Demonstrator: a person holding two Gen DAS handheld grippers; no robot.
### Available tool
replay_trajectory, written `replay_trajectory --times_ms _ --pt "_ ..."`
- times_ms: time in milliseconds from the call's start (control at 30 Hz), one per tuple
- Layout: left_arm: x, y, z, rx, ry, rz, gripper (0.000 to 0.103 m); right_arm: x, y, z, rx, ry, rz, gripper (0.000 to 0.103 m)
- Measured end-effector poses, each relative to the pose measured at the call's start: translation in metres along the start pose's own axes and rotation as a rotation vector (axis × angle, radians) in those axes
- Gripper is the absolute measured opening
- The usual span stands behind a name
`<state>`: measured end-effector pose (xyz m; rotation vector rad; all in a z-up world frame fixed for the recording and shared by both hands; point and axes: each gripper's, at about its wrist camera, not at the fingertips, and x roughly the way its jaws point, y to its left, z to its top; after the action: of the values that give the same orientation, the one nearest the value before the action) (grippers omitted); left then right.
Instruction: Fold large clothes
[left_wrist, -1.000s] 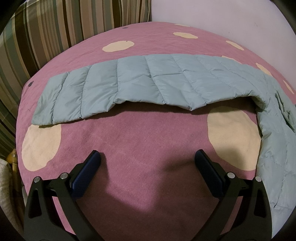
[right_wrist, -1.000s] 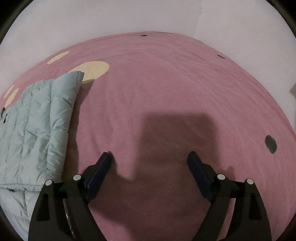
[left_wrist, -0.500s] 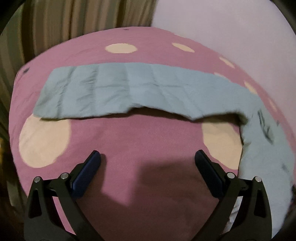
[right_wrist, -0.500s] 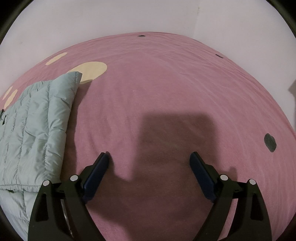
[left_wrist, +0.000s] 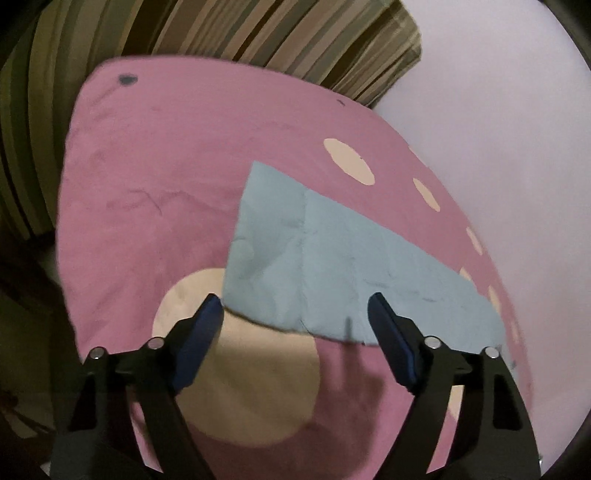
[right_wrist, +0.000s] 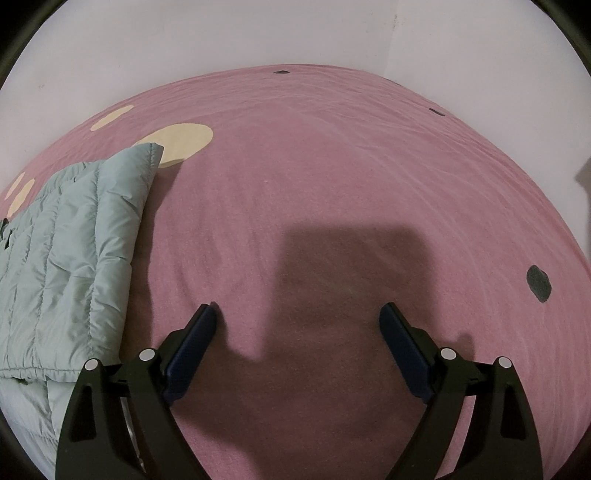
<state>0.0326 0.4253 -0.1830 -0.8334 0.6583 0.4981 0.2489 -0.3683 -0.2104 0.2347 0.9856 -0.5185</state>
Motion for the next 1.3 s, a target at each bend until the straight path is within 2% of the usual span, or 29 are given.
replay_trajectory --times_ms 67,367,500,567,633,733,867,1000,1100,1300 --pt "0.007 0.007 0.009 -0.028 0.012 -0.028 0.08 0.0 0.0 0.0 0.0 0.0 0.0 0.089" --pt "0.025 0.014 0.042 -0.025 0.031 -0.093 0.078 0.0 -0.001 -0.001 -0.001 -0.001 -0.002 0.089" --pt "0.031 0.012 0.047 -0.011 0.057 -0.124 0.045 0.0 -0.001 0.0 -0.004 0.0 -0.003 0.09" --pt "0.035 0.01 0.048 -0.011 0.068 -0.117 0.033 0.0 -0.001 0.0 -0.004 -0.001 -0.004 0.09" --pt "0.035 0.005 0.048 0.003 0.062 -0.114 0.013 0.0 -0.002 0.0 -0.004 -0.001 -0.004 0.09" --pt "0.026 -0.005 0.051 0.003 0.029 -0.126 0.009 0.0 -0.001 0.0 -0.005 -0.001 -0.003 0.09" --pt "0.004 -0.046 0.052 0.062 -0.017 -0.181 0.007 0.0 -0.001 0.0 -0.005 -0.002 -0.003 0.09" --pt "-0.007 -0.103 0.045 0.151 -0.015 -0.247 0.007 0.0 -0.002 0.0 0.0 -0.001 0.003 0.09" --pt "-0.01 -0.153 0.032 0.224 0.009 -0.304 0.006 0.001 -0.004 0.001 0.003 -0.001 0.009 0.09" --pt "0.001 -0.271 -0.013 0.365 0.114 -0.437 0.006 0.0 -0.006 0.0 0.011 -0.001 0.016 0.09"
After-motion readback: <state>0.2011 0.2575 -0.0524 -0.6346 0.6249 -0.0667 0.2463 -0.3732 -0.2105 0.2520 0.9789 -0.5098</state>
